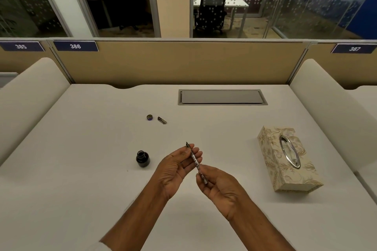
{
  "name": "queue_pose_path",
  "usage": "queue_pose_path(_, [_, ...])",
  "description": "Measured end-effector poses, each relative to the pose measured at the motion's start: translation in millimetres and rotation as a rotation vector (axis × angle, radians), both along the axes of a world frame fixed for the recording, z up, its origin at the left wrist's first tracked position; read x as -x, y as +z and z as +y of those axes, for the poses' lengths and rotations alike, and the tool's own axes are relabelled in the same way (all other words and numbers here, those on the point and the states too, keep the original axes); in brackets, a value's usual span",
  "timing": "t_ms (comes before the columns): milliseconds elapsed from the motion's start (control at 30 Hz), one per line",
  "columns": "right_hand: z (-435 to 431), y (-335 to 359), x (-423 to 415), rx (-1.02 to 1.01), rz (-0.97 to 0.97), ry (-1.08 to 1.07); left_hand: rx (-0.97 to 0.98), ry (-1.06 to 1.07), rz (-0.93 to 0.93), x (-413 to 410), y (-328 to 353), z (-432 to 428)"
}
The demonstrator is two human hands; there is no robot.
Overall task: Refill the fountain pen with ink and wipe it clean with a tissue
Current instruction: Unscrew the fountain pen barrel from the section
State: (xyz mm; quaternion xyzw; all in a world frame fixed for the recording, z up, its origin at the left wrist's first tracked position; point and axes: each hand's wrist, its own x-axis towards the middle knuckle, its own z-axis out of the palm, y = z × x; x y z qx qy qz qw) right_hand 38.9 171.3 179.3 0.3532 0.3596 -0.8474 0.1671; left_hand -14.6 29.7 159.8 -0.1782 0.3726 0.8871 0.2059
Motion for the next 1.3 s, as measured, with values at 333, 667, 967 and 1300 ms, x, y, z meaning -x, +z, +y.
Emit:
queue_pose_path(333, [2.7, 4.3, 1.8, 0.083, -0.022, -0.027, 0.006, -0.023, 0.003, -0.6, -2.3, 0.9])
queue_pose_path(667, [6.4, 5.8, 1.7, 0.135, -0.010, 0.007, 0.014, -0.067, 0.013, 1.4, -0.5, 1.1])
queue_pose_path(967, [7.5, 5.9, 1.9, 0.127, 0.014, 0.032, 0.024, -0.055, 0.015, 3.0, 2.1, 0.8])
queue_pose_path(1300, [10.2, 4.2, 4.3, 0.104, 0.017, 0.041, 0.036, -0.066, 0.024, 3.8, 3.8, 1.4])
